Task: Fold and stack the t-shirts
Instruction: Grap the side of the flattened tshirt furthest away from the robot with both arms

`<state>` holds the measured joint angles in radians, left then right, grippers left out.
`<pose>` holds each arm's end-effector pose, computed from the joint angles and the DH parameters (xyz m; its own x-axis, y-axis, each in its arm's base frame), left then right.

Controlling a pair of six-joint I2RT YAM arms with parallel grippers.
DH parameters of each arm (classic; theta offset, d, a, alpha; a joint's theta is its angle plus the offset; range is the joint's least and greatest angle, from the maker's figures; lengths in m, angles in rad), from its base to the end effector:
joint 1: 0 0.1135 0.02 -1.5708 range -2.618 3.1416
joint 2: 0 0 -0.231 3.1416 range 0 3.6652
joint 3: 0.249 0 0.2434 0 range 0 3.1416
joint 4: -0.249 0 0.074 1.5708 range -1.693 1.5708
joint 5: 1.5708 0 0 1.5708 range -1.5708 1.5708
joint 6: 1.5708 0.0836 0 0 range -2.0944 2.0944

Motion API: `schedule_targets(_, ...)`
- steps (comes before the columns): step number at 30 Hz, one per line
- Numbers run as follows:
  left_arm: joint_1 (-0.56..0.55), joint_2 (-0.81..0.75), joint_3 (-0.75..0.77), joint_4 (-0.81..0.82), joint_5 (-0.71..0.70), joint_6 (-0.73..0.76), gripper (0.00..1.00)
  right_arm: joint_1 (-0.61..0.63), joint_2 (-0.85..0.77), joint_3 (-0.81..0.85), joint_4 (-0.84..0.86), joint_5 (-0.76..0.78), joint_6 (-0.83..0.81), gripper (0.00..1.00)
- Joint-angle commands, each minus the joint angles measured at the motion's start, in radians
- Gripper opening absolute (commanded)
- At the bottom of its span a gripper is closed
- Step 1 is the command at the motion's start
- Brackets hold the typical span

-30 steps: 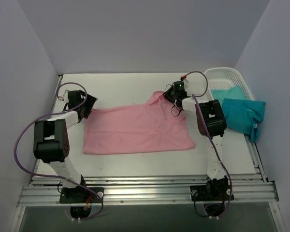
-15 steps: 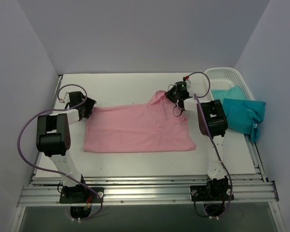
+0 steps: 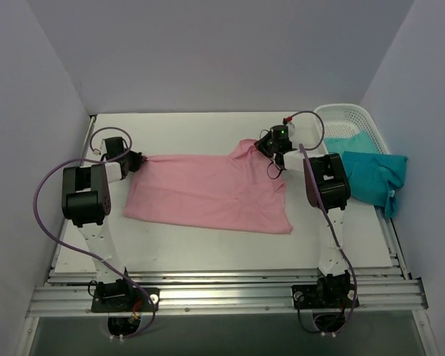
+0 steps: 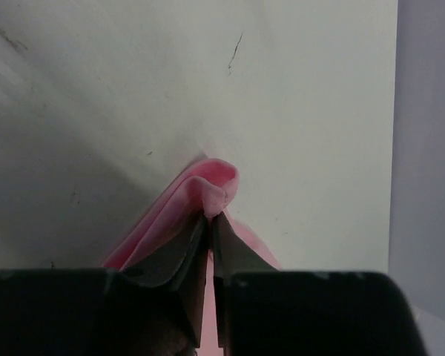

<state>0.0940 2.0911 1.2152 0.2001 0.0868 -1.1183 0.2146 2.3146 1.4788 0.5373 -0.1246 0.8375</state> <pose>0.4533 0.0355 0.0728 -0.2488 -0.9234 -0.2923 -0.5715 0.3836 -0.7254 0.5148 0.1228 0.1026 -0.4355 0.6596 -0.6126 -0.0056 0.6785 0.7346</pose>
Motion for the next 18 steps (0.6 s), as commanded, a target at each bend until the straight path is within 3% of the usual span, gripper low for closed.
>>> schedule_targets(1,0.007,0.049,0.047,-0.004,0.024,0.002,0.08,-0.014,0.04,-0.038,-0.126,0.025,-0.028,0.0)
schedule_targets(3,0.01,0.058,0.055,-0.011,0.024,0.002,0.03,-0.015,0.042,-0.038,-0.125,0.025,-0.029,0.0)
schedule_targets(18,0.013,-0.052,0.001,0.028,0.021,0.041,0.02,-0.015,-0.067,-0.012,-0.168,0.026,-0.043,0.0)
